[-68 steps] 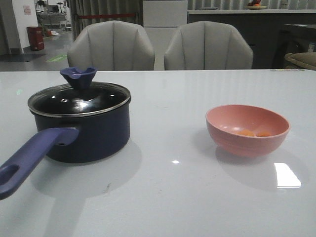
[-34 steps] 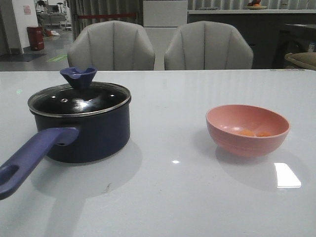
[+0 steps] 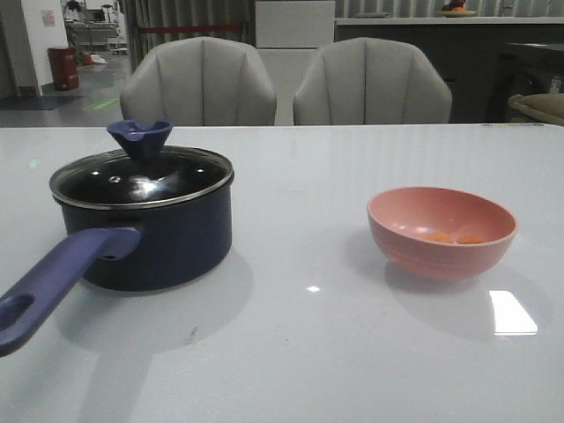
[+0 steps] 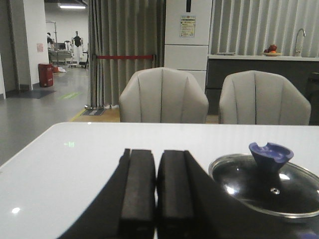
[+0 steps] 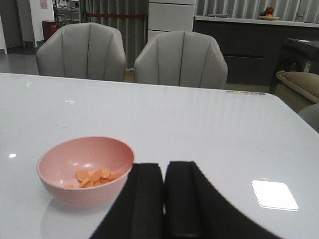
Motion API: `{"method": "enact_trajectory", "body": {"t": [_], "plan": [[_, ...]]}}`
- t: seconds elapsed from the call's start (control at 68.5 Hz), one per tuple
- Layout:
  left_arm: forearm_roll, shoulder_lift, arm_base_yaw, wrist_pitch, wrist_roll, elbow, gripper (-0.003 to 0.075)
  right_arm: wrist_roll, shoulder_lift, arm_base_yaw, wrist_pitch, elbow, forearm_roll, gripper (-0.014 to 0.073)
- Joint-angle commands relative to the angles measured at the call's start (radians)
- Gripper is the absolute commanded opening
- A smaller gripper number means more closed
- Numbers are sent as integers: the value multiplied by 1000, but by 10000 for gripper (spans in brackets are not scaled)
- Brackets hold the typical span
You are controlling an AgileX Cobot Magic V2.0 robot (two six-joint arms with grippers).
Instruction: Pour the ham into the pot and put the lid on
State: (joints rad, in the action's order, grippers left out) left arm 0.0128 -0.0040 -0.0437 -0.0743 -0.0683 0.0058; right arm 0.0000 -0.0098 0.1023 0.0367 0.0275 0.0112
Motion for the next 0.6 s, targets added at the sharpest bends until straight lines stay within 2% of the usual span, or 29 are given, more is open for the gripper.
{"method": "enact_trajectory", "body": {"t": [0.0,0.131,0.394,0.584], "plan": [[-13,-20,1,-145,-6,17,113,0,-20,-7,-89,-6,-11,146],[-46,-15,1,-125,-6,-35,113,0,-20,-7,-89,-6,-11,146],[-41,128,1,239,-6,-272,113,0,-20,-7,-89,-6,-11,146],[-92,211,1,255,-6,-300,113,0,-20,-7,-89,-6,-11,146]]}}
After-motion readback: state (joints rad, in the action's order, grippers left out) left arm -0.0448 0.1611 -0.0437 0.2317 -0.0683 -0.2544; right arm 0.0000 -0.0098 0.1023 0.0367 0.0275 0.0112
